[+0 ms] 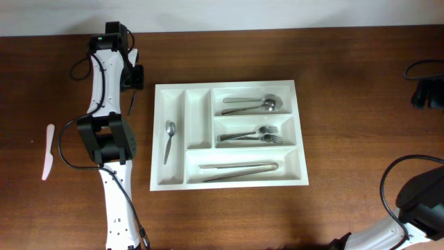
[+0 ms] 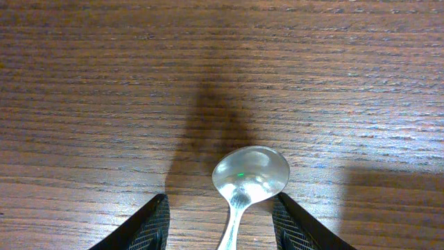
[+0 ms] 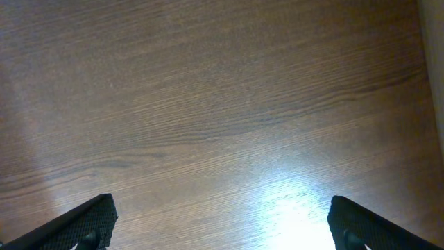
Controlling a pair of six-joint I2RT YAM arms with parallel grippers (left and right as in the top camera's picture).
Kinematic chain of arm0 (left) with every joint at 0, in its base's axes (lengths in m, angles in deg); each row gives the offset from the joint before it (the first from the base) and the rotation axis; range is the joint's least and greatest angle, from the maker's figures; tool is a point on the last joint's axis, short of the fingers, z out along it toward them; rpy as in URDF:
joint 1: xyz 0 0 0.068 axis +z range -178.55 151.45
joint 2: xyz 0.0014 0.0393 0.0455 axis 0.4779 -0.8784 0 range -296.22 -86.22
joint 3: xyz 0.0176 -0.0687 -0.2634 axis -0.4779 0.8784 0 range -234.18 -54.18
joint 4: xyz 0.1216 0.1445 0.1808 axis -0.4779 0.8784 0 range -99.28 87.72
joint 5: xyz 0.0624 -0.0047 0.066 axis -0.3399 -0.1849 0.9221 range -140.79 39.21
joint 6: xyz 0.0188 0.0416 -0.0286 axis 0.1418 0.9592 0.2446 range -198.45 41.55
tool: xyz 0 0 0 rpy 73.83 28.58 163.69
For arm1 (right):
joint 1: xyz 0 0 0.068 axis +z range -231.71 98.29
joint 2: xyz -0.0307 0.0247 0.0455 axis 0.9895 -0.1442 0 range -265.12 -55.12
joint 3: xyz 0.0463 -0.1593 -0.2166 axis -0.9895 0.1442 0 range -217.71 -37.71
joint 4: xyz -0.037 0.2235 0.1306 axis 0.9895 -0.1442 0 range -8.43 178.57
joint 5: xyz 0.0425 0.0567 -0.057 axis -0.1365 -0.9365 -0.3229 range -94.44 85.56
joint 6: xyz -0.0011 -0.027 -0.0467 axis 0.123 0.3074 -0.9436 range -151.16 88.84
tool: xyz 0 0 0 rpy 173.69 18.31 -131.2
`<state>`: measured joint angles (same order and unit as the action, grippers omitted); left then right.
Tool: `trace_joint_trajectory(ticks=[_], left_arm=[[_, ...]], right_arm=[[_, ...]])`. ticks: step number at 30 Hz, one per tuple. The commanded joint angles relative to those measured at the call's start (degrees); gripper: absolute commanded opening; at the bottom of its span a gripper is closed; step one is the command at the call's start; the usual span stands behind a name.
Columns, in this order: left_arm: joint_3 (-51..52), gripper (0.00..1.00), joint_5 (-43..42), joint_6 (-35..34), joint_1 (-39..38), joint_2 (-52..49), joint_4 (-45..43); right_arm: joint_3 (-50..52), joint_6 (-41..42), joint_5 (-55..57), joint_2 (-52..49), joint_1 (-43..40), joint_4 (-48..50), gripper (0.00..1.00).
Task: Pack container
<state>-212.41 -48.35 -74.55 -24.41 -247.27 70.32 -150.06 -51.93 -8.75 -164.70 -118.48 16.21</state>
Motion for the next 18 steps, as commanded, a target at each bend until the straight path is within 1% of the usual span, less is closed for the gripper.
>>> trace_joint_trajectory(ticks=[1,4,8,12,13,15,18], left_arm=[[0.7,0.5,2.0,0.9,0.1,-2.2,-0.3],[0.7,0.41,1.9,0.9,0.1,-2.2,-0.5],[0.7,0.41,1.9,0.9,0.1,-2.2,-1.2],[0.7,0.32,1.9,0.9,0.1,-2.2,-1.7],[0.7,0.32,1.9,0.9,0.1,-2.2,-1.9],[0.7,0.24,1.9,0.9,0.1,-2.2,-2.1],[0.7,0.2,1.9,0.9,0.1,-2.2,-2.5]], right_arm=[[0.0,0.4,0.1,0.1,-0.4,0.0,0.99],[0.0,0.4,0.1,0.1,-0.4,0.0,0.99],[0.0,0.4,0.1,0.1,-0.4,0.0,0.99],[0.0,0.4,0.1,0.1,-0.4,0.0,0.99],[0.0,0.4,0.1,0.1,-0.4,0.0,0.99],[0.0,0.4,0.1,0.1,-0.4,0.0,0.99],[0.0,0.4,0.1,0.1,-0.4,0.0,0.99]])
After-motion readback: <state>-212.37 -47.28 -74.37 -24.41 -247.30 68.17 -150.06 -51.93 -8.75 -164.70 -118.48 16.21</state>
